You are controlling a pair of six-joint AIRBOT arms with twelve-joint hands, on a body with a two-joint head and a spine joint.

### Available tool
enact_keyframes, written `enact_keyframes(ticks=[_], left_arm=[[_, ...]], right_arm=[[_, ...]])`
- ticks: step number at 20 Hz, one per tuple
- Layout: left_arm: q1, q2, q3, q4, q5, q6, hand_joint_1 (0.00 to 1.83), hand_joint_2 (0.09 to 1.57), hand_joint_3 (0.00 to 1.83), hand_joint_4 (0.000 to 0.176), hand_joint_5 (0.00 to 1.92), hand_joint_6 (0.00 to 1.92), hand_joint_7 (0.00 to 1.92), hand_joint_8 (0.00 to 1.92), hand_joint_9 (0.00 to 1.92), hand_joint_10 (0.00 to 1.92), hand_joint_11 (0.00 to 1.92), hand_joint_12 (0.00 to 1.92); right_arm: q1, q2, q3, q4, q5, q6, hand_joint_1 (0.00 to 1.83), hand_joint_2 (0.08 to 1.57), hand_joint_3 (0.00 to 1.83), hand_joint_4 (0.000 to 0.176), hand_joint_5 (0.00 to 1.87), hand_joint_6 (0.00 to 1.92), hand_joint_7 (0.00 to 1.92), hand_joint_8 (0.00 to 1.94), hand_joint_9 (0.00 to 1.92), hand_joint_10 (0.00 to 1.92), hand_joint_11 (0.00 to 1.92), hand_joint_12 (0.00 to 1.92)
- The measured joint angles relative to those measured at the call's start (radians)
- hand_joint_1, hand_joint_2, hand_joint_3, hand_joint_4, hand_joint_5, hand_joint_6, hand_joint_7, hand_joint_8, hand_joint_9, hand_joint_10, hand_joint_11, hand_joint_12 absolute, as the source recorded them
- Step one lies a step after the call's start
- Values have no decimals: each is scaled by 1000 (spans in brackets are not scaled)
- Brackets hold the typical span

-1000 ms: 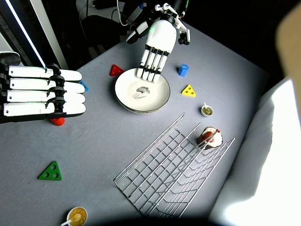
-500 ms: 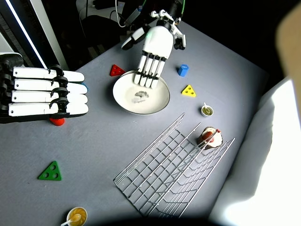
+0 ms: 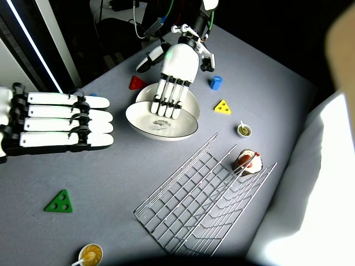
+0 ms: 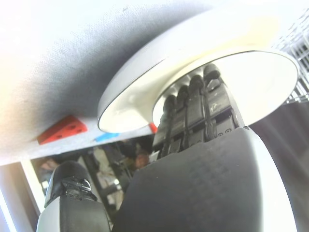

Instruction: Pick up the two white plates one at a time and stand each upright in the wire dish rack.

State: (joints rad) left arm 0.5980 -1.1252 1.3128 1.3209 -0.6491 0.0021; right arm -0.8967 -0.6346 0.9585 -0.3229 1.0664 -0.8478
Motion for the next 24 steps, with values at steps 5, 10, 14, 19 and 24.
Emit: enact_keyframes(ticks=[5, 10, 14, 19, 24], left_arm=[[0, 0, 0, -1, 1, 0, 62, 926, 1, 0, 95, 0, 152, 1, 154, 4, 133, 5], [1, -3, 0, -10, 0, 0, 58, 920, 0, 0, 117, 4, 183, 6, 180, 7, 149, 10], [6, -3, 3, -16, -3, 0, 56, 920, 0, 0, 85, 0, 131, 0, 131, 0, 141, 6], [6, -3, 7, -16, -5, 0, 86, 912, 0, 0, 107, 5, 140, 2, 128, 0, 118, 0], [6, -3, 8, -13, -5, 0, 63, 916, 1, 0, 104, 4, 126, 4, 115, 6, 106, 7]], right_arm=[[66, -55, 0, 8, -27, -128, 1165, 886, 13, 0, 225, 8, 201, 2, 194, 0, 253, 22], [142, -135, 25, 1, -108, -185, 1216, 923, 7, 0, 266, 0, 235, 0, 212, 4, 299, 41], [158, -192, 48, -12, -198, -217, 1235, 926, 6, 0, 283, 3, 248, 2, 244, 12, 330, 53], [201, -276, 66, -53, -246, -254, 1224, 917, 0, 0, 348, 18, 276, 7, 213, 0, 293, 35], [214, -342, 92, -86, -257, -283, 1206, 945, 10, 0, 356, 8, 251, 0, 197, 0, 281, 30]])
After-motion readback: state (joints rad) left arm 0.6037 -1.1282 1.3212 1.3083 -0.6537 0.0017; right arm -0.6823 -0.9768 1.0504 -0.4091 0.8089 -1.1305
